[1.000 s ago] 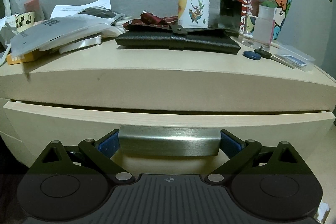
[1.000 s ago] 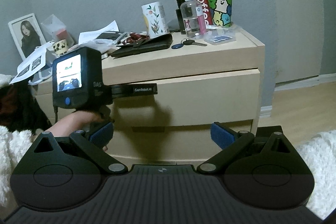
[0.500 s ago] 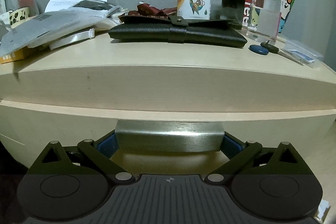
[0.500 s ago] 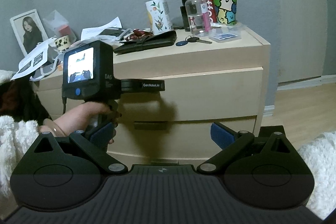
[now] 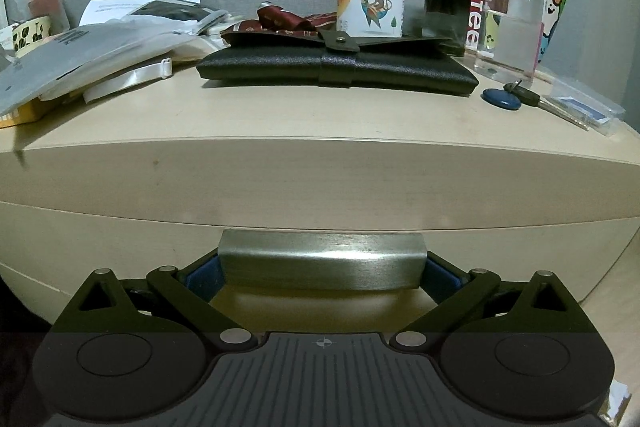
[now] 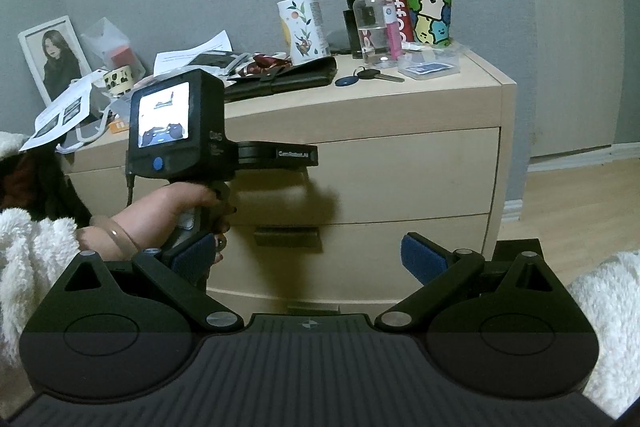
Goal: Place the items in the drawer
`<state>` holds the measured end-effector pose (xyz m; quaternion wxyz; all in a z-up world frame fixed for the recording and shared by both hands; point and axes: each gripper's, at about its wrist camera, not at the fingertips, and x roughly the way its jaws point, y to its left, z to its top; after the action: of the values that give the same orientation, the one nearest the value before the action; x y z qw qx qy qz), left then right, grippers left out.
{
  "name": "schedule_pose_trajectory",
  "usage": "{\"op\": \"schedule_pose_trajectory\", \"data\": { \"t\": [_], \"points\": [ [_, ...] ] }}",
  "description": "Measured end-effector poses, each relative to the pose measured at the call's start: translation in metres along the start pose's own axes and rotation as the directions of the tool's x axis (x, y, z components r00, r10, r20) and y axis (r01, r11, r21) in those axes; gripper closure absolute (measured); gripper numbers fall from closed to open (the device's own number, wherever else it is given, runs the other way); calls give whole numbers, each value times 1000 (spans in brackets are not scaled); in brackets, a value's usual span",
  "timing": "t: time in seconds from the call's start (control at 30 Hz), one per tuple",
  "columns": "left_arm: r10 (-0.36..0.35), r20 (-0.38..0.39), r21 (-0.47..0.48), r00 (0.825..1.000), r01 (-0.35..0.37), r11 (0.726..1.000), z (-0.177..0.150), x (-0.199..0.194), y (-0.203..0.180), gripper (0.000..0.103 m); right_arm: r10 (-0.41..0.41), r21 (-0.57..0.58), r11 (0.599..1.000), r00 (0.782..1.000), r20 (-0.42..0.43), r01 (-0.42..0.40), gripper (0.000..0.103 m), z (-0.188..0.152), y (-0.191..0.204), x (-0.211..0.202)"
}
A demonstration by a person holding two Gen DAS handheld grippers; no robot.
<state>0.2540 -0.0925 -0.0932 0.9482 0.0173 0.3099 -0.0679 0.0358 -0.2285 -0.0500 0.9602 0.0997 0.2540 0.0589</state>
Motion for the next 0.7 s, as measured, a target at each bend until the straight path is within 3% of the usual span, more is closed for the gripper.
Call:
{"op": "schedule_pose_trajectory", "data": {
  "t": [0.47, 0.7],
  "points": [
    [-5, -20, 16, 1000, 5, 1000, 4, -1, 3, 0, -14, 14, 1000, 1000, 2, 14, 1, 3, -1, 4],
    [-12, -10, 51, 1000, 12, 999, -2, -30, 14, 0, -22, 18, 1000, 1000, 8, 22, 1, 4, -2, 5]
  ]
}}
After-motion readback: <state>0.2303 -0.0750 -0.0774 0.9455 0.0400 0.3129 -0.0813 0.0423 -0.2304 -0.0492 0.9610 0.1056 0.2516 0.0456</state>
